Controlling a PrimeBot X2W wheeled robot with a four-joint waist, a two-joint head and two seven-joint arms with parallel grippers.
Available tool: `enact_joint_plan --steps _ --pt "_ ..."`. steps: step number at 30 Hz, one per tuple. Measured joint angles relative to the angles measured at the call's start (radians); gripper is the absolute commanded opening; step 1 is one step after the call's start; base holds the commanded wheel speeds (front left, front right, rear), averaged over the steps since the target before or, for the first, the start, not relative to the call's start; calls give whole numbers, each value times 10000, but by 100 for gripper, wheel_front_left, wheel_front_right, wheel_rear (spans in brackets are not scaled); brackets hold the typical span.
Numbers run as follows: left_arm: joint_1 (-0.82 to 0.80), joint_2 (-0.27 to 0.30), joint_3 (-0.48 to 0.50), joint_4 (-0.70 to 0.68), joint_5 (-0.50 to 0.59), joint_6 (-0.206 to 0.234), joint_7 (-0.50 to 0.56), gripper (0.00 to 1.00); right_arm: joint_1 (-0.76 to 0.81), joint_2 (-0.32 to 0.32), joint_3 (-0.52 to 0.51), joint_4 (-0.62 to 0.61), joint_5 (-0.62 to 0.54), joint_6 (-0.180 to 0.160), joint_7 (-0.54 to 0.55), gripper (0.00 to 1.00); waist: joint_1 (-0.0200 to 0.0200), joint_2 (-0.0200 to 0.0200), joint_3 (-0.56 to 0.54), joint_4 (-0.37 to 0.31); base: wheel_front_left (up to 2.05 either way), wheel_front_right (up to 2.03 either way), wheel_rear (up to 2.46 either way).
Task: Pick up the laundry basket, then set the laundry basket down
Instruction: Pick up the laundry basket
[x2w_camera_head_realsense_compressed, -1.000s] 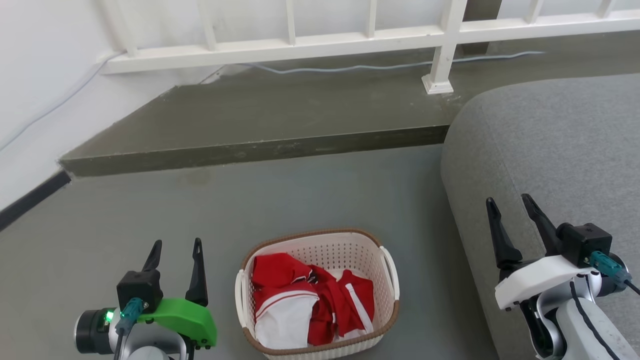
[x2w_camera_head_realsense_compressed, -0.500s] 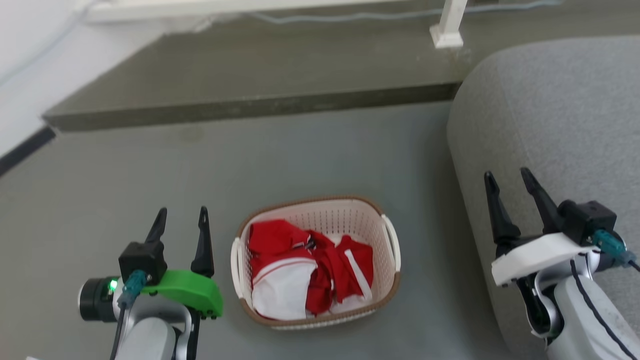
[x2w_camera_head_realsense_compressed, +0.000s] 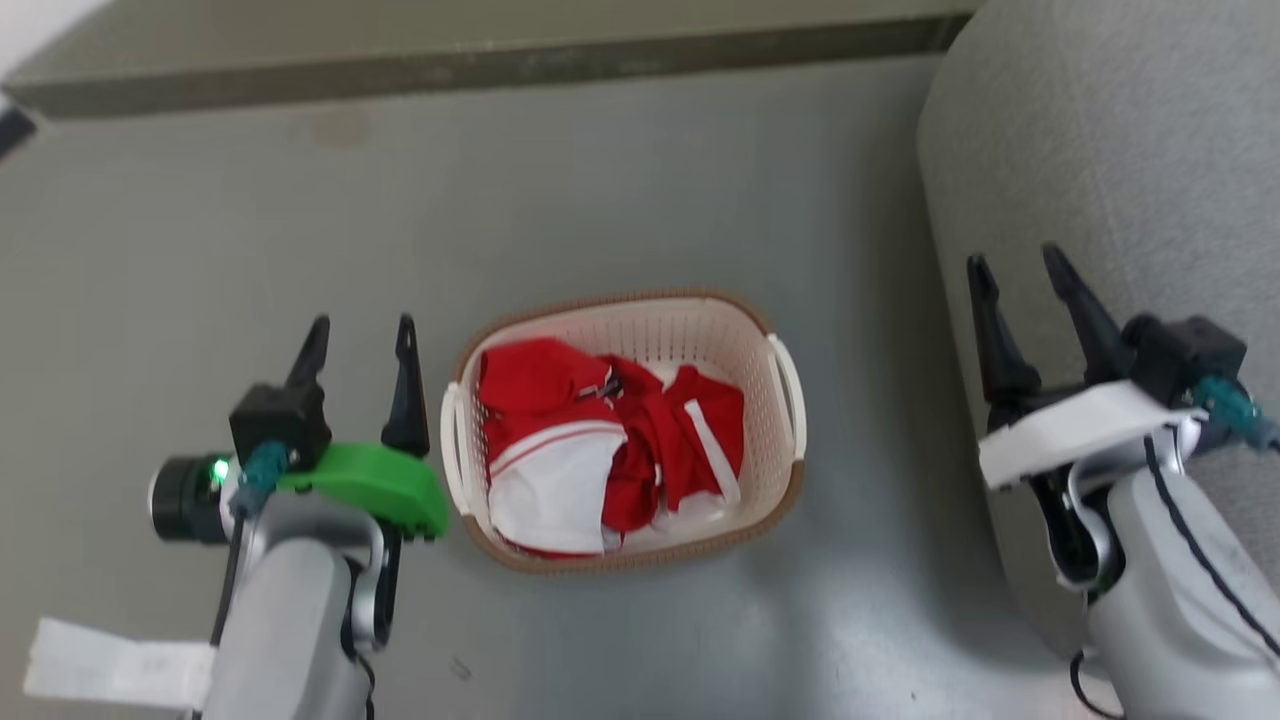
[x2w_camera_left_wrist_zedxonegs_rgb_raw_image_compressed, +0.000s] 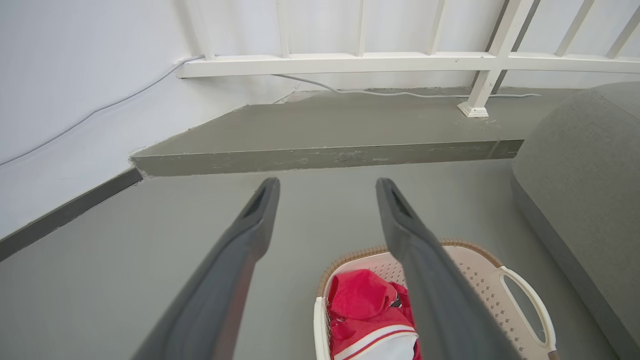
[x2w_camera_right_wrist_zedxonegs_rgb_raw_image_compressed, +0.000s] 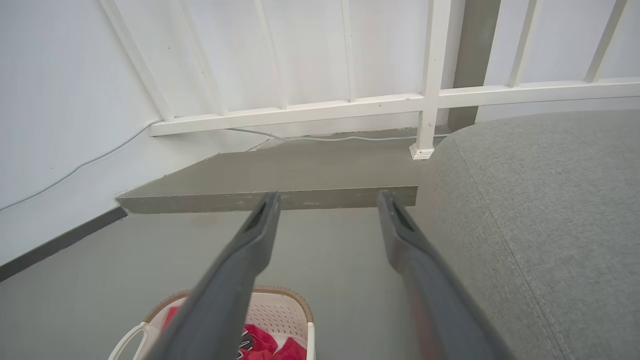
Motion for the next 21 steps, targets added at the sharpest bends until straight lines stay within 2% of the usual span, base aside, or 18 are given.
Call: enact_joint_plan --steps 12,21 --pt "-2000 -159 -29 782 -188 -203 527 100 -1876 -21 111 604 -203 188 -13 100 1 0 1715 94 0 0 0" --pt "-2955 -224 -226 2219 -349 -606 932 100 -3073 4 407 1887 -360 343 -13 100 2 0 2977 210 0 0 0"
